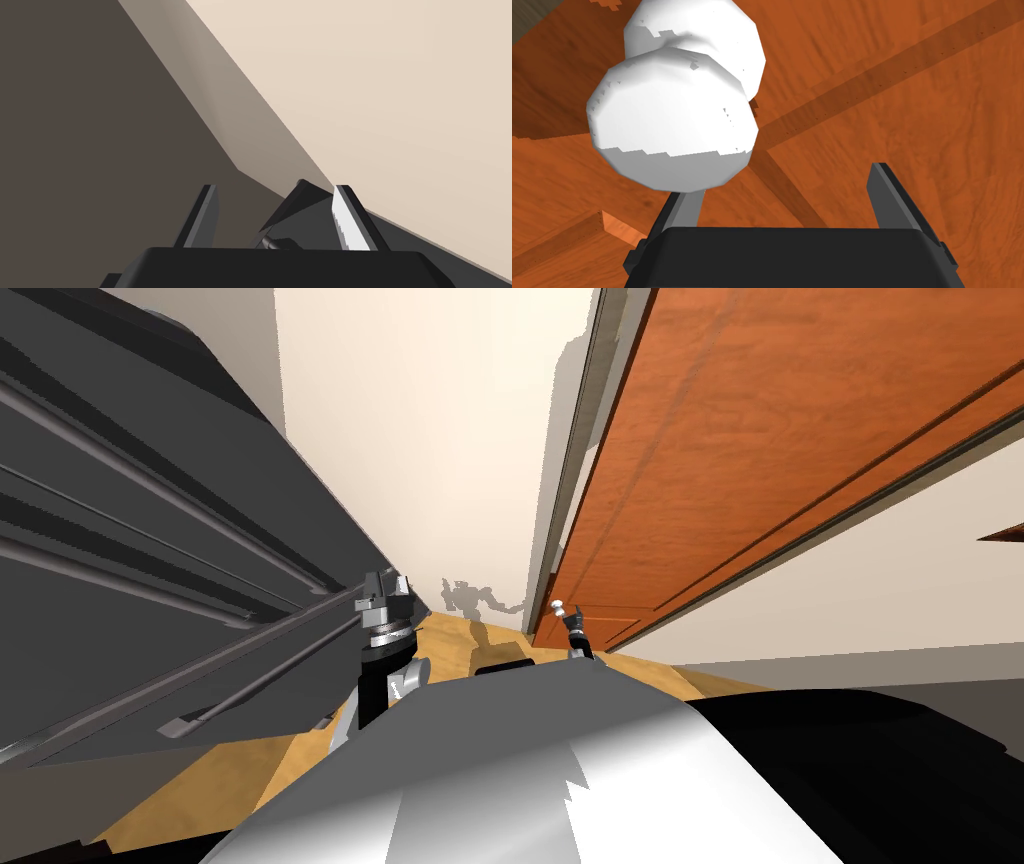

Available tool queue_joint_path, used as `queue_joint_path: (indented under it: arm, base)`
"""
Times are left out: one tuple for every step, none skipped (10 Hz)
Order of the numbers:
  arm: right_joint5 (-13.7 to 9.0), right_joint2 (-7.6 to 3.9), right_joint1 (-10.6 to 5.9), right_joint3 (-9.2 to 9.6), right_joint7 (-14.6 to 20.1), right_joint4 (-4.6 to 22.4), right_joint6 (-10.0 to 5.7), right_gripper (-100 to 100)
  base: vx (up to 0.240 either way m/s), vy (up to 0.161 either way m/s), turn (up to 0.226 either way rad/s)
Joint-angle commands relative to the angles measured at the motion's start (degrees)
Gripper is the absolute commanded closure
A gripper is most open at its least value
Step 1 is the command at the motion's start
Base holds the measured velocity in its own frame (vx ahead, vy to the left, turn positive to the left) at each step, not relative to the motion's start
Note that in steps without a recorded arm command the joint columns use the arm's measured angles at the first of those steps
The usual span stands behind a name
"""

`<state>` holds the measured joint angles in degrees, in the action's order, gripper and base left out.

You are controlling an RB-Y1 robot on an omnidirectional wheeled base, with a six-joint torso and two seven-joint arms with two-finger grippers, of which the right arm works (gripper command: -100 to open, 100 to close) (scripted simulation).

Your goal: Pull the door open

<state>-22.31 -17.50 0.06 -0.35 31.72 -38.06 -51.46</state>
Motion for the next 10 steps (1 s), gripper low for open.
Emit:
queue_joint_path:
  arm:
    - [0.32, 1.22, 0.16, 0.82, -0.39, -1.62, 1.08, -100]
    - [-0.67, 1.44, 0.16, 1.21, 1.75, -1.94, 1.23, -100]
    - [-1.68, 1.65, 0.16, 1.61, 3.31, -2.27, 1.38, -100]
    - [-1.68, 1.65, 0.16, 1.61, 3.93, -2.27, 1.38, -100]
    - [-2.77, 1.89, 0.16, 2.05, 5.62, -2.63, 1.54, -100]
    - [-2.77, 1.89, 0.16, 2.05, 6.21, -2.63, 1.54, -100]
    - [-3.88, 2.13, 0.16, 2.49, 8.08, -3.0, 1.71, -100]
    - [-3.88, 2.13, 0.16, 2.49, 8.5, -3.0, 1.71, -100]
    - [-5.04, 2.37, 0.16, 2.96, 10.75, -3.38, 1.89, -100]
    - [-6.22, 2.63, 0.16, 3.43, 12.26, -3.76, 2.07, -100]
  base:
    - [0.011, 0.007, -0.022]
    - [-0.025, 0.001, 0.051]
    - [-0.065, -0.015, 0.098]
    - [-0.057, -0.002, 0.046]
    - [-0.058, 0.013, 0.077]
    - [-0.033, 0.023, 0.06]
    - [-0.049, 0.021, 0.041]
    - [-0.055, 0.015, 0.017]
    - [-0.055, 0.006, 0.041]
    - [-0.086, -0.007, 0.071]
